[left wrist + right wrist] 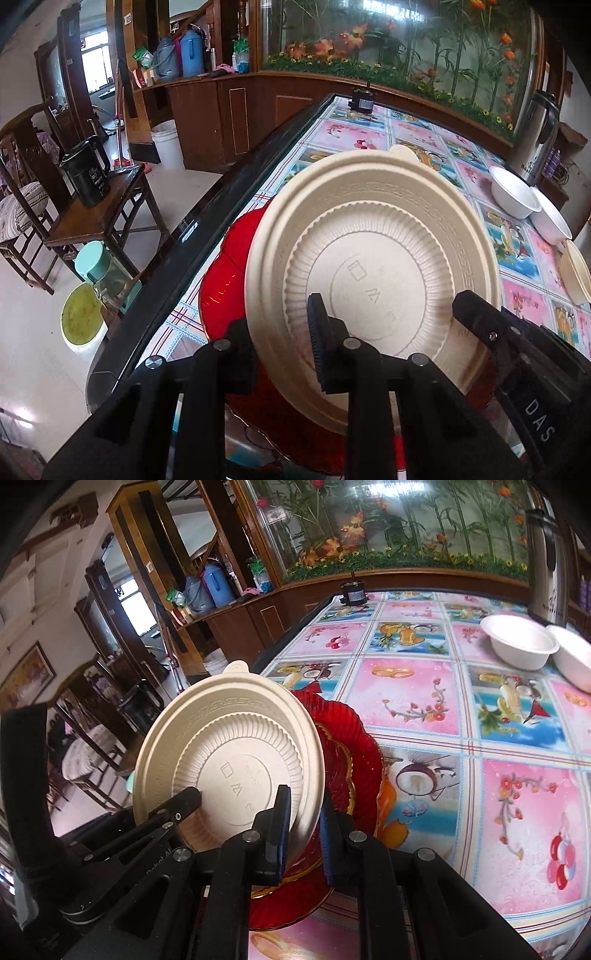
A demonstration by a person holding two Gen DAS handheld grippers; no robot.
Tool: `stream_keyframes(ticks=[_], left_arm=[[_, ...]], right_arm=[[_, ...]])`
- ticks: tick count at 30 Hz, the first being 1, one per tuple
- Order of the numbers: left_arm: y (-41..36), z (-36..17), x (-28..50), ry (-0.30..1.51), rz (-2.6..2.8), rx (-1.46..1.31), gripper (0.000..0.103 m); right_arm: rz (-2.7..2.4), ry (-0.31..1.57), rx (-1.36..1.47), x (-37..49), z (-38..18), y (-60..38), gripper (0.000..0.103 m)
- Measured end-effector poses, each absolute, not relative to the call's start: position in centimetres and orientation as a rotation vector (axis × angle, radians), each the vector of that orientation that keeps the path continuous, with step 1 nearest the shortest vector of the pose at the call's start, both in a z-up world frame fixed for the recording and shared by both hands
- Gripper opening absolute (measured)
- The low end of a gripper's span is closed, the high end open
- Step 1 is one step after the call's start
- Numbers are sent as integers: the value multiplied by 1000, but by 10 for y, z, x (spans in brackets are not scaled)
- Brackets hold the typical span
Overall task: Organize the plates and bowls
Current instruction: 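Lower the beige bowl onto the red plate stack and open the right tool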
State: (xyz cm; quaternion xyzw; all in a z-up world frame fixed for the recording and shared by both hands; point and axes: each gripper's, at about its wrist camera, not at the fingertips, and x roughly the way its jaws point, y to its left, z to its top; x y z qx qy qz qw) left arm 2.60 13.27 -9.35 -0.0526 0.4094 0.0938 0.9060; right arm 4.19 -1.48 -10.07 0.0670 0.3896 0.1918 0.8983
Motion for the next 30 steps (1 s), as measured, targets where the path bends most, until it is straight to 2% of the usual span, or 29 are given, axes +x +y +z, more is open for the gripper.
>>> stream_keyframes(ticks=[7,9,17,22,30], left_arm=[[136,-88,22,834,243,-79,27],[141,-87,22,831,252,-87,32],[149,-77,15,804,238,-134,33],[152,-71,10,784,260,-141,34],[146,-64,6,771,260,-129,34]], right_arm=[[359,813,82,41,-104,-10,14],[346,805,63,40,-105,-9,16],[338,811,41,38,-103,-8,19],[330,762,16,29,-93,-9,23],[298,685,-15,16,-76,-14,23]])
